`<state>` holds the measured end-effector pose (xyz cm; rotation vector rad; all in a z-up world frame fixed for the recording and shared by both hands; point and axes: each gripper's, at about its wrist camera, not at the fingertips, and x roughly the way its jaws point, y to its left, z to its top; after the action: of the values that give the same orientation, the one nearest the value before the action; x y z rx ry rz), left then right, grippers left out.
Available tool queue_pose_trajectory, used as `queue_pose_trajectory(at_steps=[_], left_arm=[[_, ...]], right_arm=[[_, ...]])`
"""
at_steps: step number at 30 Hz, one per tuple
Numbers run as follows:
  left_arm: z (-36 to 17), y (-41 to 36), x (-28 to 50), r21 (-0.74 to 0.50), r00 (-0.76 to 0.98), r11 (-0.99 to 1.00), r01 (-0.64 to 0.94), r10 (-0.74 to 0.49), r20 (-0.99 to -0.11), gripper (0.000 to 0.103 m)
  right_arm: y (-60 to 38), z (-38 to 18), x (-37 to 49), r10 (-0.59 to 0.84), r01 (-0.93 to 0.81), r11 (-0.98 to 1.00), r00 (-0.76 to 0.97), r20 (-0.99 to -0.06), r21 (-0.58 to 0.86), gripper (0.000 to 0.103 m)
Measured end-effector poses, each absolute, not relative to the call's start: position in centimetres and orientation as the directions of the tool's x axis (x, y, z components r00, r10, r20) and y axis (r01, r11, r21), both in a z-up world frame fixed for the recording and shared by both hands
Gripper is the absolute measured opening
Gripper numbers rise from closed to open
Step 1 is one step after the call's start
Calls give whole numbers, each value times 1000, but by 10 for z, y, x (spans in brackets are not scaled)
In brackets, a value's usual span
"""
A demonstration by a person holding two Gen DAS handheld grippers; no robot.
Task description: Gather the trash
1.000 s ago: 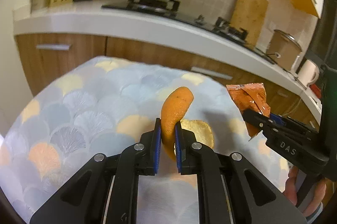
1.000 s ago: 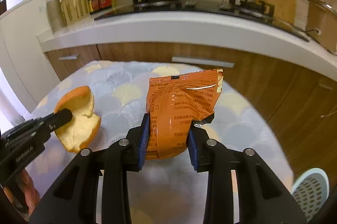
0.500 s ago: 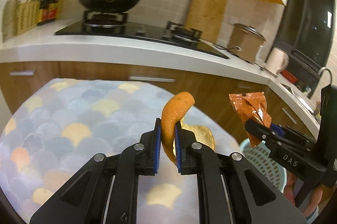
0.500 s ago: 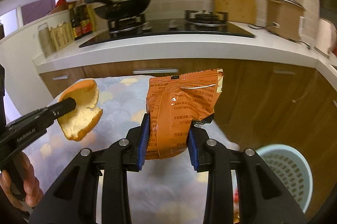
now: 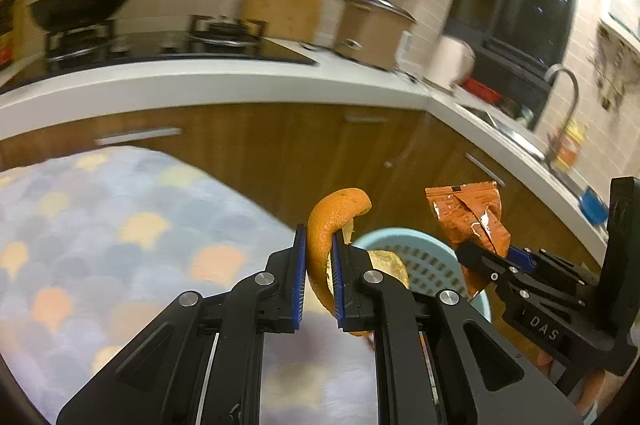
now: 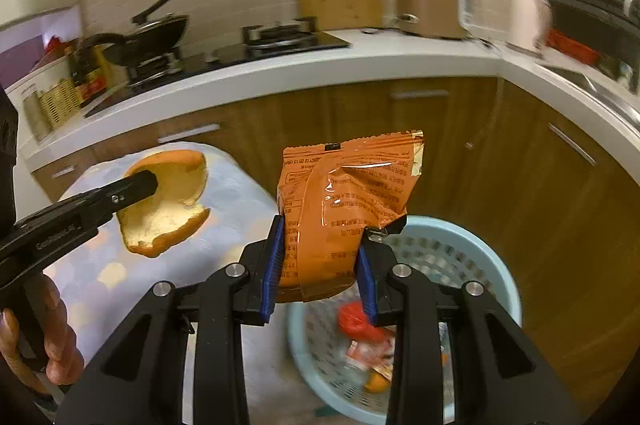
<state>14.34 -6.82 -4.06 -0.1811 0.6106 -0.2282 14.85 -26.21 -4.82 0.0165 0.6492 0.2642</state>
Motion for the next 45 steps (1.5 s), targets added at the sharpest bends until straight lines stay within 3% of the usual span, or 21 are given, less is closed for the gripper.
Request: queue_pose_trajectory(at_steps=[15, 19, 20, 21, 23, 27, 36, 45], left_arm=[[-80, -156, 173, -217, 714, 936, 277, -352, -606, 9], [-93, -163, 182, -238, 680, 928, 287, -372, -632, 12], [-96, -164, 185, -244, 671, 925, 291, -379, -637, 18], [-98, -166, 186, -243, 665, 926, 290, -378, -644, 31], [-103, -165, 186, -245, 654, 926, 287, -376, -656, 45], [-103, -160, 181, -226, 653, 926, 303, -375, -658, 58], [-91, -141, 166, -232, 678, 928, 291, -371, -635, 58], [-43, -115, 119, -161, 795, 954, 254, -301, -528, 62]], right_arm=[[-333, -107, 170, 132, -41, 990, 628, -767, 138, 34], [-341, -116, 174, 153, -25, 985, 588, -794, 171, 48], [-341, -119, 175, 153, -21, 985, 577, -803, 173, 57], [-340, -121, 174, 147, -16, 986, 570, -808, 169, 61], [-340, -126, 174, 139, -8, 987, 557, -819, 162, 64], [-343, -133, 172, 149, 11, 983, 542, -827, 184, 64], [-333, -107, 155, 153, -8, 982, 607, -780, 186, 64], [-309, -45, 124, 119, -30, 989, 747, -654, 146, 64]])
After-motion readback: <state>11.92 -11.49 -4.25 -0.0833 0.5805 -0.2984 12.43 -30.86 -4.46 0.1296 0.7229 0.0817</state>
